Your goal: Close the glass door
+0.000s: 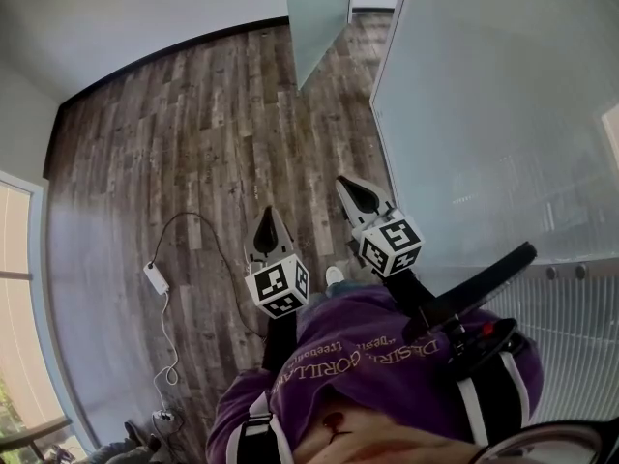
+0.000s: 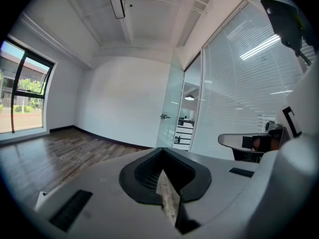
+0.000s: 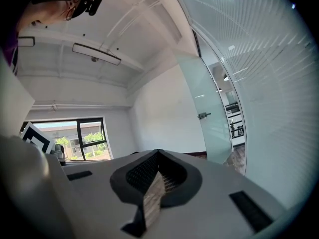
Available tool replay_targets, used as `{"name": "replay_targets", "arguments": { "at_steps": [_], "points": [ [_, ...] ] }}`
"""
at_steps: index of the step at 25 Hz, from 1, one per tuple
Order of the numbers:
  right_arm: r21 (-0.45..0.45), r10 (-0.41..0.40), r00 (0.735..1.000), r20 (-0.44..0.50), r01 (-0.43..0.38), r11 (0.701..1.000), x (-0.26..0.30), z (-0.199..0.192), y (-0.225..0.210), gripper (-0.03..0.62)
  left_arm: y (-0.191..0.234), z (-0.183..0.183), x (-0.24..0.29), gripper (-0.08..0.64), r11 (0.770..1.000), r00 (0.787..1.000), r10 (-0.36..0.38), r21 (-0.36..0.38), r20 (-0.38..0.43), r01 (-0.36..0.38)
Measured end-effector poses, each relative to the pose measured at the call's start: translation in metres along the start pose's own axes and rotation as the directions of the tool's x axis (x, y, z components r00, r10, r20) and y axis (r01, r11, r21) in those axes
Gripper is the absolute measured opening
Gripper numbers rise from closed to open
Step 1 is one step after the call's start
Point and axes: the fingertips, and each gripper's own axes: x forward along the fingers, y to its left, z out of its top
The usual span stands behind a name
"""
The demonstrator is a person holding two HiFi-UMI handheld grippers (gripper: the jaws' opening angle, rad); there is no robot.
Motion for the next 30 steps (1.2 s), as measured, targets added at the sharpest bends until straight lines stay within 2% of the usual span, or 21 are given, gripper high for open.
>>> {"name": "replay_targets", "arguments": {
  "at_steps": [10,16,23,30],
  "points": [
    [0.022,0.004,1.000,-0.020,-0.003,1.000,0.039,0.002,-0.031,-0.003,0.001,0.005,0.049,0.000,1.000,1.000,0.006,0.011,-0.023,-0.005],
    [0.013,-0.003,1.000,-0.003,0.003,1.000,0.087,0.013,-0.033,-0.003,0.024,0.020,0.087,0.000,1.000,1.000,-0.016,0.019,-0.022,0.017],
    [0.001,-0.009,1.000,0.018,0.009,1.000,0.161,0.030,-0.021,-0.004,0.078,0.053,0.135,0.000,0.999,1.000,-0.030,0.033,0.000,0.030],
    [0.002,0.002,1.000,0.025,-0.003,1.000,0.234,0.033,-0.003,-0.003,0.137,0.064,0.172,0.000,0.999,1.000,-0.024,0.031,-0.002,0.024]
  ]
}}
